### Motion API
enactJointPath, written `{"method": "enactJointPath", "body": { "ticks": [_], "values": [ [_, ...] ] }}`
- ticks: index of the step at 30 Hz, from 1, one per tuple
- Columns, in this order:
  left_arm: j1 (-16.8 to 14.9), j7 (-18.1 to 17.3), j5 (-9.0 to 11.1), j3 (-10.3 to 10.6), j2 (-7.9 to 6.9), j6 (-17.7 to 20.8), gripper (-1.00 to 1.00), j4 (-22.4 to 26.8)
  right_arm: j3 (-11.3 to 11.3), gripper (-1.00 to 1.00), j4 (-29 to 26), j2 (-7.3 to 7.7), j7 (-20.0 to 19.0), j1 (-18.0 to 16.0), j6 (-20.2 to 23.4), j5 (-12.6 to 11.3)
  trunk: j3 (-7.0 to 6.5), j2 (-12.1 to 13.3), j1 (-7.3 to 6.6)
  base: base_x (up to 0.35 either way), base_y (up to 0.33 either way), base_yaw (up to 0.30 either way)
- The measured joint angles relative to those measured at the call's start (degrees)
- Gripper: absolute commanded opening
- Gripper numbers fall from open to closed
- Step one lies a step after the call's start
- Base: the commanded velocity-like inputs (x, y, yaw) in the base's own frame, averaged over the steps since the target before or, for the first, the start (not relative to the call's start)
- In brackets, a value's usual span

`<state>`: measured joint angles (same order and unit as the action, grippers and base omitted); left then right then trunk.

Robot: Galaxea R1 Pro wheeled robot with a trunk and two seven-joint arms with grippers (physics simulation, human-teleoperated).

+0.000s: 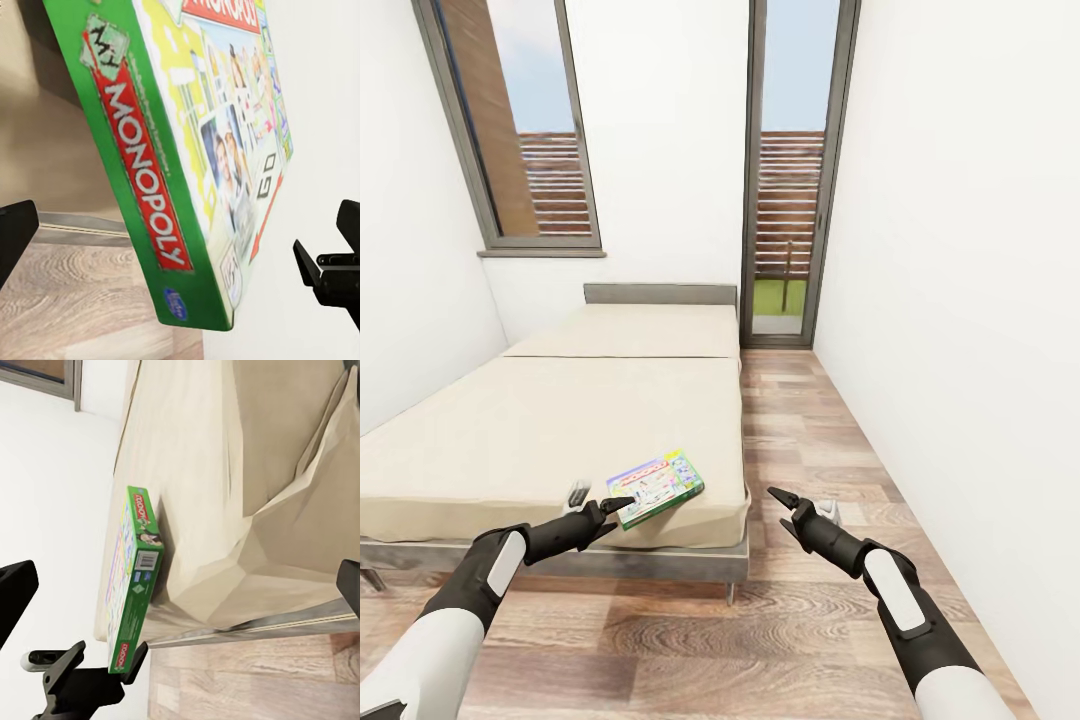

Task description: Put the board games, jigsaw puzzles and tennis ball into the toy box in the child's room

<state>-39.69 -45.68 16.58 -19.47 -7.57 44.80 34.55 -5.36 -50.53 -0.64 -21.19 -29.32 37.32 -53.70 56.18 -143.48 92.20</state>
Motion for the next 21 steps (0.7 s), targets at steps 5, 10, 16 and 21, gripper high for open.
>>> {"method": "enactJointPath", "body": {
  "ticks": [5,10,16,21],
  "values": [
    [0.0,0.02,0.0,0.0,0.0,0.0,1.0,0.01,0.0,1.0,0.0,0.0,0.0,0.0,0.0,0.0,0.0,0.0,-0.01,0.034,0.0,0.0],
    [0.01,0.03,0.0,0.01,0.0,0.0,1.0,0.0,0.0,1.0,0.0,0.0,0.0,0.0,0.0,0.0,0.0,0.0,-0.01,0.125,0.0,0.0],
    [0.02,0.02,0.0,0.07,0.0,-0.03,1.0,0.01,0.0,1.0,0.0,0.0,0.0,0.0,0.0,0.0,0.0,0.0,0.0,0.047,0.0,0.0],
    [0.04,0.03,0.0,0.05,0.0,-0.06,1.0,-0.01,0.0,1.0,0.0,0.0,0.0,0.0,0.0,0.0,0.0,0.0,0.0,0.012,0.0,0.0]
  ]
}}
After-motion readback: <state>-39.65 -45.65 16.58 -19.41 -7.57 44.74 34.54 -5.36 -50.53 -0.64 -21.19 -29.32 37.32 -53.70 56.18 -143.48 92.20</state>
